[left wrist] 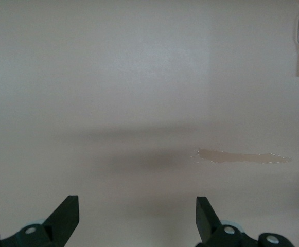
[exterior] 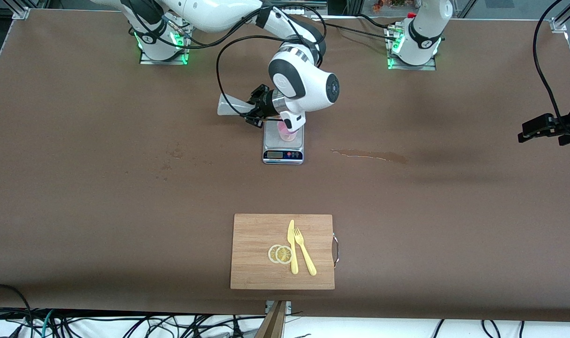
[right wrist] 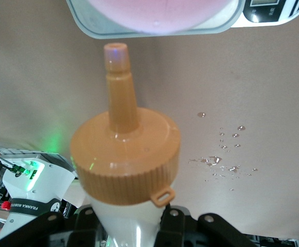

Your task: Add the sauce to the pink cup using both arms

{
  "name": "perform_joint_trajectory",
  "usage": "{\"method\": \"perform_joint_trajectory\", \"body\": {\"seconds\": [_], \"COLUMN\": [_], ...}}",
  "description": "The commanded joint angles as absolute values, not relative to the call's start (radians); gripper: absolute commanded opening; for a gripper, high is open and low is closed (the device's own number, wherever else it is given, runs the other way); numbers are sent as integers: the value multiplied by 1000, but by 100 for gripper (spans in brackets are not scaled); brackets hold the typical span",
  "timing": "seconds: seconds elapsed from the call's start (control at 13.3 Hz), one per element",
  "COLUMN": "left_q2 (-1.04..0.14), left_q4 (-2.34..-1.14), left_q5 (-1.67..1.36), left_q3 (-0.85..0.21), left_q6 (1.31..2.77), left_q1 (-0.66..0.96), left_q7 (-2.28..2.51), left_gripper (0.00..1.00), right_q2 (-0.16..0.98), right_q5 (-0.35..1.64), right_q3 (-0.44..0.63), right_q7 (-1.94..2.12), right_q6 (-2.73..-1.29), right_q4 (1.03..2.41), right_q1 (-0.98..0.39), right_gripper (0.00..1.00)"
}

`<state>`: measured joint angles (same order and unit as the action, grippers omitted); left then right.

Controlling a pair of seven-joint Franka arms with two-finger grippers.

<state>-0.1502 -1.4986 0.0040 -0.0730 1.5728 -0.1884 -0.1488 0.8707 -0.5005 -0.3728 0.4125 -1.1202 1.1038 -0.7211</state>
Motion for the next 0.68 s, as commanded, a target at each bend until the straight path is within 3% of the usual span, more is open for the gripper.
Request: {"method": "perform_joint_trajectory", "body": {"seconds": [0.0,0.23,0.6], "left_q2": [-160,-161,-161], "left_q4": [-1473,-1473,-1471], "left_q5": [-26,-26,-40], "left_q3": [-77,-77,-78], "left_q6": [1569,1569,1569], "left_q1": [-202,-204,-204], "left_q7": [-167,-167,-167], "left_gripper": [100,100,100], "right_q2": [876,829,652], "right_q5": [-480,-352,-33], "right_q3": [-368,-348,-239], "right_q7": [419,417,494], "right_q6": [-1106,-1156,-1236], "right_q4": [1063,1063,1138], "right_q1": [-703,-637,-496], "right_gripper": [0,0,0]}}
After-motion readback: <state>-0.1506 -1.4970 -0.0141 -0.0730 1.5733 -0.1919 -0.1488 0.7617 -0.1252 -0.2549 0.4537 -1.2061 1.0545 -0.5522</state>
